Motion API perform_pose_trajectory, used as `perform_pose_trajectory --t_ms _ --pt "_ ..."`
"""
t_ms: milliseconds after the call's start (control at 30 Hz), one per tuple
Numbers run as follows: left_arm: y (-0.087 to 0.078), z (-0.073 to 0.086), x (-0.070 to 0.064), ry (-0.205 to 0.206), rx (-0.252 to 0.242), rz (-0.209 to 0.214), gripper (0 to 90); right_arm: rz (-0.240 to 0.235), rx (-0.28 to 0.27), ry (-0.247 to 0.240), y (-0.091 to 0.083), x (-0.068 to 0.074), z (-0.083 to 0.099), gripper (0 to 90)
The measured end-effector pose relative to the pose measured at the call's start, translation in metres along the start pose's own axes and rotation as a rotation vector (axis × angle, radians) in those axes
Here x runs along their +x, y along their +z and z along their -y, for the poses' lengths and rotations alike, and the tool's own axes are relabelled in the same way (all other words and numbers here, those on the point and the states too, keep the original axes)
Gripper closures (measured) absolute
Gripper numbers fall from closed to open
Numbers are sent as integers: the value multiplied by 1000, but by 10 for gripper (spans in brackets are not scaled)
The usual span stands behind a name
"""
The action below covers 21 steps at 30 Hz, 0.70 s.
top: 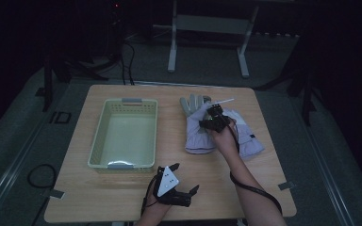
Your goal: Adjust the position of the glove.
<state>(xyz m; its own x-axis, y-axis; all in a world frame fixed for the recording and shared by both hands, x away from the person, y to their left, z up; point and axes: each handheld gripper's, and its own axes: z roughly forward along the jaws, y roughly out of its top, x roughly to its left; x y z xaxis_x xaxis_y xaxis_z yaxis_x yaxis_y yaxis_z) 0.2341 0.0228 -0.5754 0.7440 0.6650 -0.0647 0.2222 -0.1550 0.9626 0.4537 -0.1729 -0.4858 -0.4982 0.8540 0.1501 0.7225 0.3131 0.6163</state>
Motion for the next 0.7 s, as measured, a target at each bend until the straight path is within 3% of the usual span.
perform_pose_trajectory --t_ms 33,67,100,133,167,200,233,367,467,600,700 --pt "0 0 0 -1 0 -3 11 -11 -26 -2 -16 4 -1 854" --pt "0 0 0 -1 0 -3 11 -11 -26 -2 -16 4 -1 854" --pt "0 0 -1 1 0 -5 11 -5 -53 -16 -33 10 -1 854" --pt "0 0 -1 1 0 -5 11 -5 -53 -16 -33 10 -1 854" --pt "0 0 -1 -1 -2 -5 11 6 -83 -32 -51 15 0 854" --pt "0 0 -1 0 0 -6 11 6 -83 -32 -51 15 0 854" --pt "0 0 0 -1 1 -4 11 0 -110 -35 -67 21 1 854" --pt "0 0 0 -1 1 -4 11 13 -143 -52 -91 32 7 854" --pt "0 0 -1 2 -1 -6 11 36 -150 -58 -95 37 15 850" --pt "0 0 -1 2 -1 -6 11 21 -142 -25 -89 35 28 851" --pt "0 0 -2 3 -1 -6 11 28 -100 -1 -73 33 48 852"
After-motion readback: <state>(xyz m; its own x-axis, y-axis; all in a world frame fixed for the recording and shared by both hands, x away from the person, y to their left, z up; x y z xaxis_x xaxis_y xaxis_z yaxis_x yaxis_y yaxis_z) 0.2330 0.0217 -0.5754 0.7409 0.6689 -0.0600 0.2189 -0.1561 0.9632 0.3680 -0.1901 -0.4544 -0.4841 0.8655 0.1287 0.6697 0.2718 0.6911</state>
